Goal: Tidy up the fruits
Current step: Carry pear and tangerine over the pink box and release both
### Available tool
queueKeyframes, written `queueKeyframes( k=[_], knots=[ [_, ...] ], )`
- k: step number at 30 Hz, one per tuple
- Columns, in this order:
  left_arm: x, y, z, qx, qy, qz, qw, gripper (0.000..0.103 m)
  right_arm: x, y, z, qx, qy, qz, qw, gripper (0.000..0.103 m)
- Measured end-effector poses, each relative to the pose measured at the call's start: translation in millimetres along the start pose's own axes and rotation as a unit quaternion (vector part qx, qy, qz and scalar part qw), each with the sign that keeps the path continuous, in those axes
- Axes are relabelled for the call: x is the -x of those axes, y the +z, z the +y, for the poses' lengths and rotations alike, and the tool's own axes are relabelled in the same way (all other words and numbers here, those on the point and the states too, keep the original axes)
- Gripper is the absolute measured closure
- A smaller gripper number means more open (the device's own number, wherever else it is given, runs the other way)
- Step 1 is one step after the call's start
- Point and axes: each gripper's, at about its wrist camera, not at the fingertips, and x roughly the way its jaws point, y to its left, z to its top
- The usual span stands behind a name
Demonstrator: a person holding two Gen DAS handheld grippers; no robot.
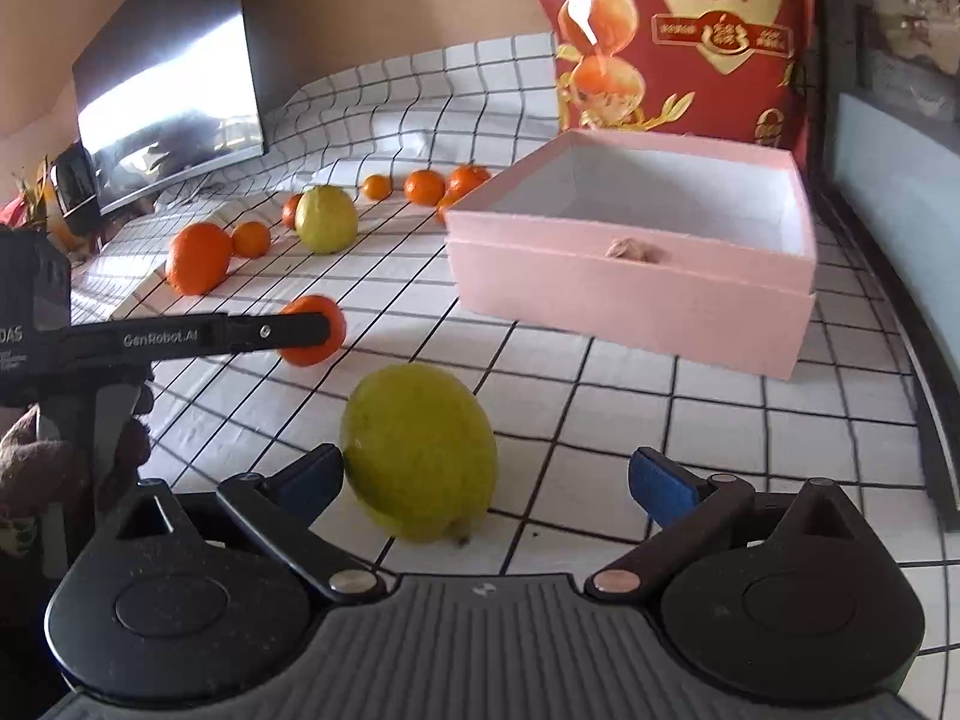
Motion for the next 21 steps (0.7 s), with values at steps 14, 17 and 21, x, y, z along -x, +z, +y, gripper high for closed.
queueKeyframes(
  k=[14,17,21],
  knots=[
    [-0.6,-2.2,-5.1,-0.017,-0.002,0.001,0.9998,0.053,-31.4,-3.7,69.1,0.129,-0.002,0.016,0.991,0.039],
    [-3.6,-0.2,-7.6,-0.03,-0.014,0.015,0.9994,0.053,-28.6,-3.6,63.8,0.122,-0.011,0.016,0.992,0.039],
    [-11.2,32.1,-20.9,-0.025,-0.065,0.031,0.9971,0.053,-19.4,11.1,35.5,0.066,-0.022,0.013,0.998,0.04]
  ],
)
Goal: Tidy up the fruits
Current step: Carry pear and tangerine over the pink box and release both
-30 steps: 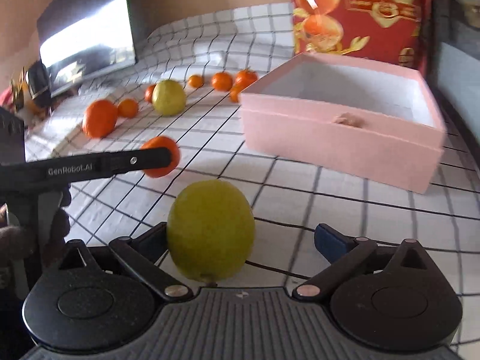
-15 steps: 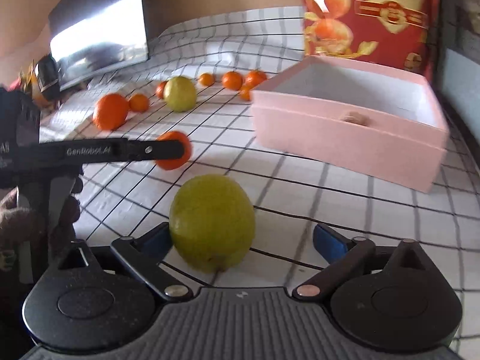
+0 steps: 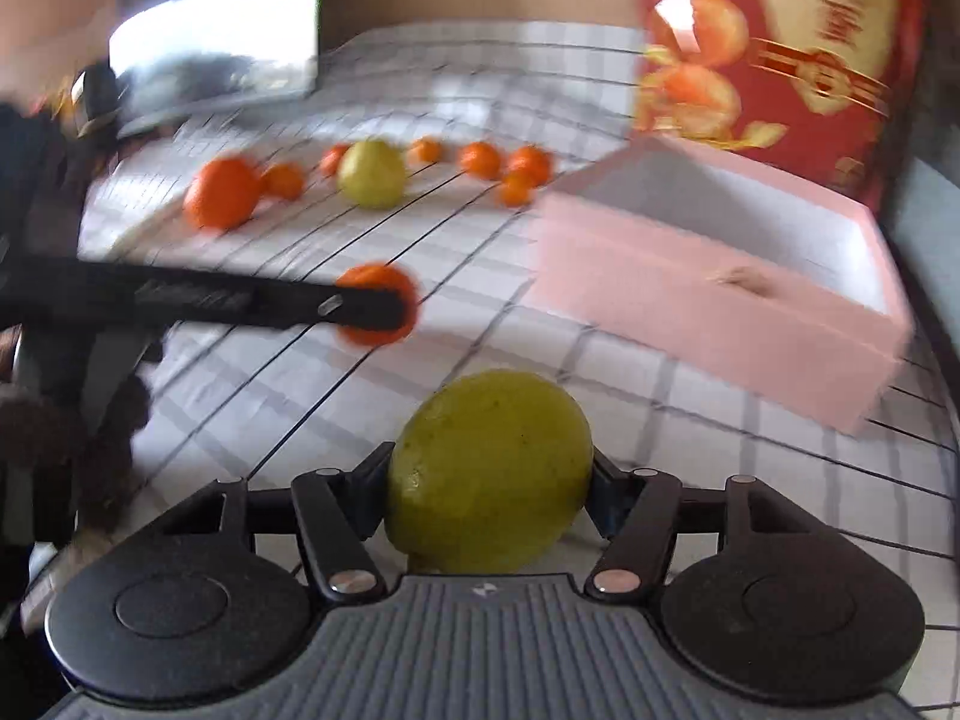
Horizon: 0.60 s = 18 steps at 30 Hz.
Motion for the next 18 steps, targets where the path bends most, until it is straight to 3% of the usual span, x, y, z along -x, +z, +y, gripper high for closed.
queueKeyframes(
  k=[4,7,9,13,15,18],
  knots=[
    [-18.7,88.8,-30.1,-0.031,-0.028,-0.028,0.9987,0.053,26.6,54.4,-35.4,-0.031,-0.036,-0.049,0.998,0.04],
    [-61.7,150.1,-48.2,-0.045,-0.023,-0.014,0.9986,0.053,29.9,107.3,-62.6,-0.042,-0.086,-0.073,0.993,0.04],
    [-101.7,174.6,-53.7,-0.058,-0.006,0.011,0.9982,0.053,16.8,128.7,-78.9,-0.05,-0.113,-0.063,0.99,0.04],
    [-180.2,176.1,-51.6,-0.07,0.024,0.092,0.993,0.053,-33.2,137.9,-112.3,-0.103,-0.115,0.011,0.988,0.04],
    [-203.3,164.7,-47.9,-0.072,0.038,0.124,0.9889,0.053,-56.5,132.9,-121.6,-0.111,-0.125,0.037,0.985,0.04],
    [-216.2,146.5,-43.6,-0.071,0.027,0.144,0.9866,0.053,-76.1,123.0,-130.2,-0.122,-0.124,0.065,0.983,0.04]
  ],
)
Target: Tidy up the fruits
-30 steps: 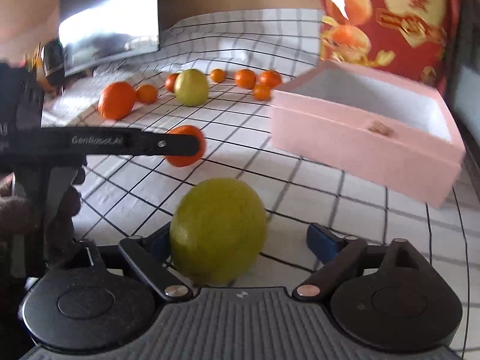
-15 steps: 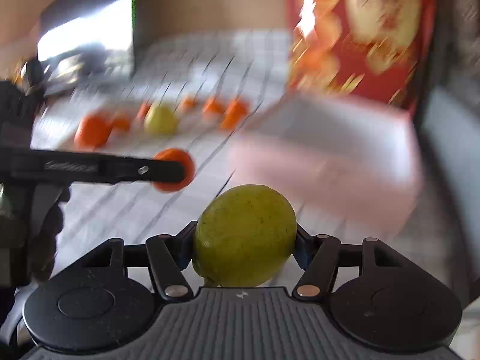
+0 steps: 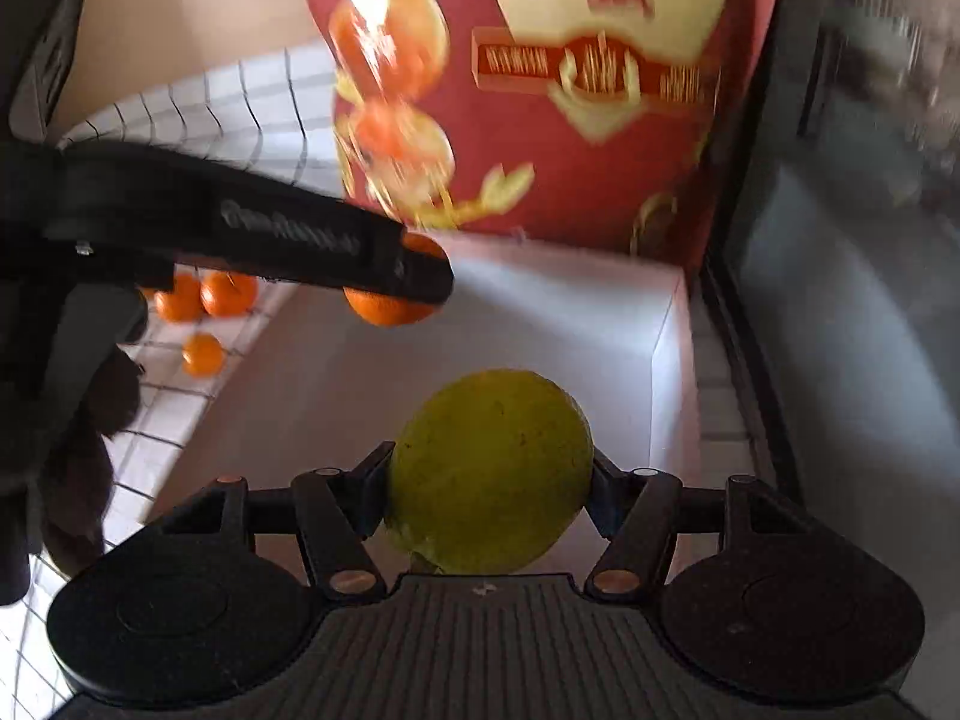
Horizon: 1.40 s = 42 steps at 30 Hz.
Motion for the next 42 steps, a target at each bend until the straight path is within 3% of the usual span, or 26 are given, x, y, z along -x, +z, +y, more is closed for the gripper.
queueKeyframes(
  k=[1,4,7,11,13,16,21,23,25,27,30,33,35,37,40,42],
  knots=[
    [-4.2,-2.3,-0.8,-0.006,-0.003,0.009,0.9999,0.052,-4.6,-1.8,-3.5,-0.006,0.005,0.008,1.0,0.04],
    [-7.2,-5.8,-10.3,-0.04,0.034,0.009,0.9986,0.054,-8.0,-9.2,-3.3,0.012,-0.011,0.007,1.0,0.039],
    [3.1,-5.9,-12.9,-0.037,0.051,-0.014,0.9979,0.054,-10.2,-15.8,4.1,0.038,-0.031,0.01,0.999,0.039],
    [29.7,-6.1,-8.8,-0.025,0.027,-0.066,0.9971,0.054,-2.5,-18.0,6.1,0.035,-0.036,-0.002,0.999,0.038],
    [47.4,-12.1,1.4,-0.006,0.004,-0.101,0.9949,0.054,7.4,-16.4,6.2,0.04,-0.03,-0.023,0.998,0.029],
    [75.6,-30.9,21.2,0.022,-0.007,-0.148,0.9887,0.054,24.0,-11.9,5.6,0.038,-0.02,-0.057,0.997,0.028],
    [123.7,-73.5,79.7,0.046,0.028,-0.175,0.9831,0.054,44.2,-2.2,7.0,0.017,-0.021,-0.096,0.995,0.025],
    [143.4,-89.3,109.6,0.056,0.059,-0.185,0.9795,0.054,48.1,2.9,16.7,0.019,-0.03,-0.106,0.994,0.025],
    [166.8,-103.9,139.1,0.072,0.096,-0.209,0.9706,0.054,49.2,8.5,32.3,0.024,-0.035,-0.115,0.993,0.025],
    [191.0,-121.6,168.7,0.097,0.133,-0.249,0.9543,0.054,50.6,16.4,51.3,0.03,-0.031,-0.119,0.992,0.025],
    [220.6,-151.5,210.9,0.156,0.181,-0.323,0.9158,0.054,44.1,31.7,88.7,0.044,-0.013,-0.119,0.992,0.023],
    [241.0,-172.4,251.1,0.266,0.161,-0.345,0.8856,0.054,36.1,46.0,141.0,0.074,0.011,-0.11,0.991,0.023],
    [251.1,-179.7,261.2,0.293,0.157,-0.373,0.8663,0.054,27.5,53.1,180.0,0.097,0.031,-0.106,0.989,0.023],
    [252.5,-180.6,262.2,0.3,0.174,-0.375,0.8597,0.054,15.1,59.8,212.1,0.105,0.069,-0.085,0.988,0.021],
    [248.5,-178.2,259.4,0.297,0.178,-0.365,0.8645,0.054,-12.4,65.2,255.0,0.084,0.136,-0.034,0.987,0.021],
    [248.4,-178.3,259.5,0.288,0.183,-0.355,0.8703,0.054,-30.0,61.9,282.5,0.086,0.156,-0.017,0.984,0.023]
  ],
)
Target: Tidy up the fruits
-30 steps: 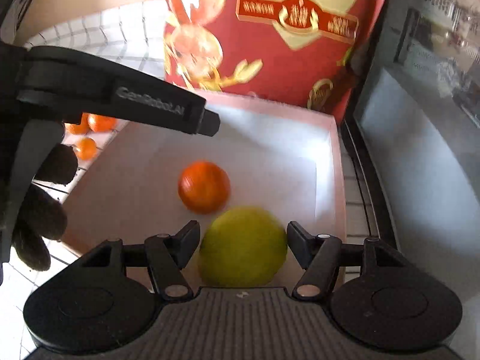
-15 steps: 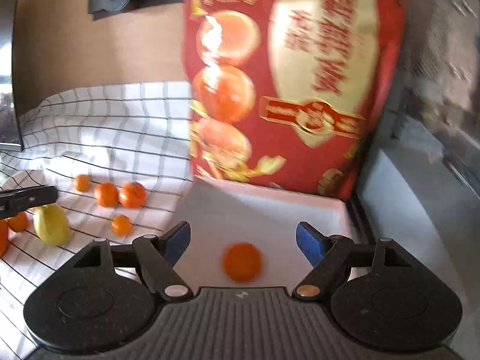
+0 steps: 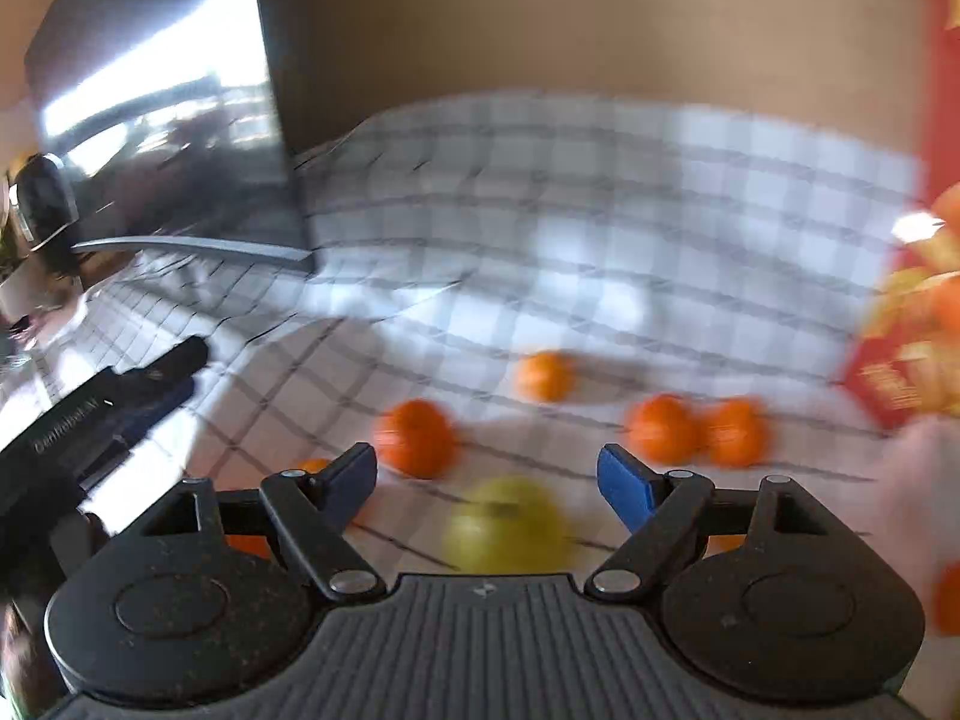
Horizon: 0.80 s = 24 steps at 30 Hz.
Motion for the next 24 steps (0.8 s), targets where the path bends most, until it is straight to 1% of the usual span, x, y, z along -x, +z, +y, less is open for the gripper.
queueKeyframes(
  k=[2,5,7,9,10,12,13,15,17,18,20,24],
  knots=[
    [0.6,2.1,1.9,-0.008,0.003,-0.003,1.0,0.054,-22.7,0.8,18.8,0.016,-0.009,0.005,1.0,0.026],
    [5.6,5.2,6.4,-0.006,0.008,-0.025,0.9996,0.054,-51.4,6.8,37.4,0.026,-0.029,0.007,0.999,0.028],
    [10.7,7.2,12.0,0.01,0.007,-0.031,0.9994,0.054,-67.5,12.0,39.7,0.011,-0.037,0.014,0.999,0.032],
    [13.0,9.4,20.3,0.035,0.002,-0.032,0.9989,0.054,-81.1,16.3,39.3,0.002,-0.034,0.025,0.999,0.038],
    [13.8,10.4,24.3,0.047,-0.001,-0.032,0.9984,0.054,-84.1,16.5,40.8,0.005,-0.031,0.028,0.999,0.039],
    [15.7,11.1,30.4,0.066,-0.004,-0.032,0.9973,0.054,-84.5,14.7,47.6,0.029,-0.019,0.027,0.999,0.04],
    [16.2,11.4,31.9,0.069,-0.002,-0.033,0.9971,0.054,-82.7,13.0,53.0,0.044,-0.021,0.019,0.999,0.045],
    [16.6,11.1,33.0,0.07,0.003,-0.033,0.997,0.054,-73.0,9.3,62.3,0.073,-0.009,0.005,0.997,0.05],
    [16.0,10.9,32.2,0.067,0.007,-0.032,0.9972,0.054,-62.6,6.0,68.2,0.087,0.011,0.006,0.996,0.052],
    [15.5,10.8,31.6,0.064,0.01,-0.032,0.9974,0.054,-58.6,4.5,69.8,0.092,0.015,0.007,0.996,0.053],
    [15.0,10.3,31.1,0.06,0.016,-0.032,0.9975,0.054,-52.0,1.6,72.5,0.093,0.02,0.021,0.995,0.053],
    [15.2,9.6,32.1,0.06,0.024,-0.036,0.9973,0.054,-51.3,1.2,72.9,0.05,0.044,0.05,0.997,0.056]
  ],
)
